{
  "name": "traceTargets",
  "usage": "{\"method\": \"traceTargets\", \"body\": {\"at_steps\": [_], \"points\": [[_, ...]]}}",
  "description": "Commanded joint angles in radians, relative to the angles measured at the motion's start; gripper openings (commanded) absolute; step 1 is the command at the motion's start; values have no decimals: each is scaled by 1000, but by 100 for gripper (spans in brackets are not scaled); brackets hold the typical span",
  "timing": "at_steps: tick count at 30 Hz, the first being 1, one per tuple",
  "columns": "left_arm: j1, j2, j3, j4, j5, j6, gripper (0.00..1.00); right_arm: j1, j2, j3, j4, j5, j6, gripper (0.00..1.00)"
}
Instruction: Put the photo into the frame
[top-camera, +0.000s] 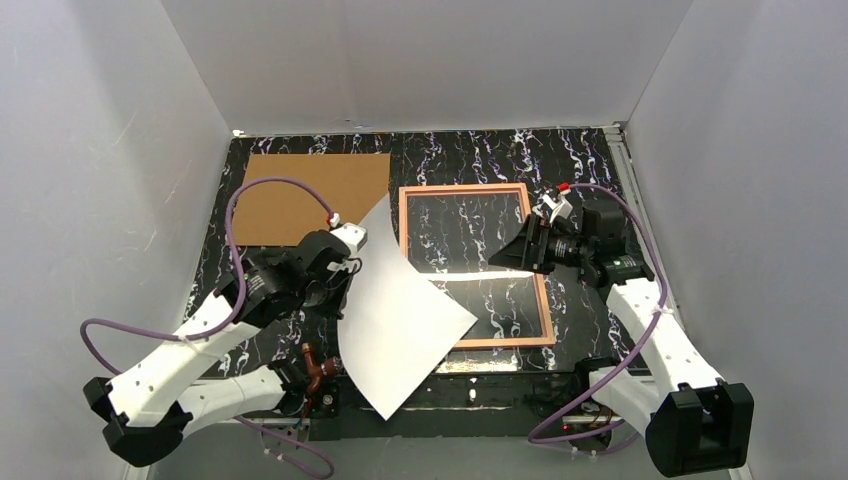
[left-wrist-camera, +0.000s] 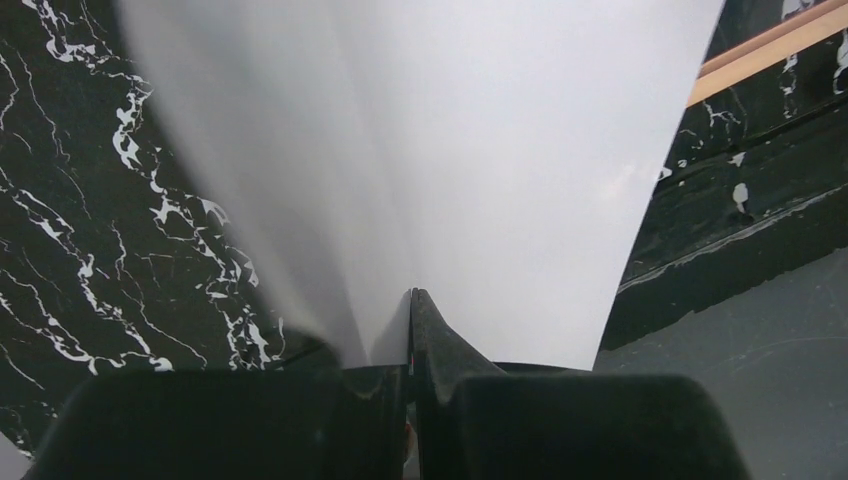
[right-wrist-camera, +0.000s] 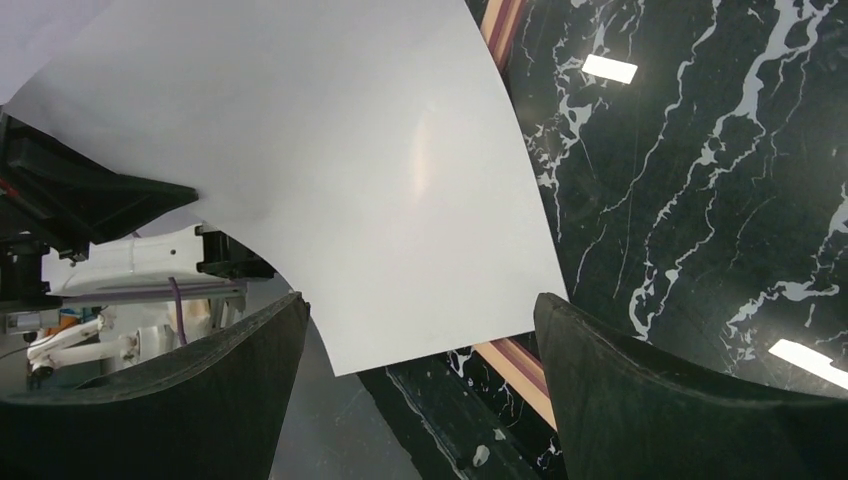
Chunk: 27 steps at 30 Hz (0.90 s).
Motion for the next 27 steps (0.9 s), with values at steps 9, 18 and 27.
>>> {"method": "traceTargets", "body": {"at_steps": [9, 18, 27], "points": [[7, 52, -34, 42, 85, 205, 0, -5, -40, -64, 5, 39, 5, 90], [90, 184, 35, 129, 232, 200, 0, -7, -86, -84, -14, 63, 59, 90], [277, 350, 103, 222, 418, 113, 0, -8, -154, -66, -76, 70, 107, 90]]}}
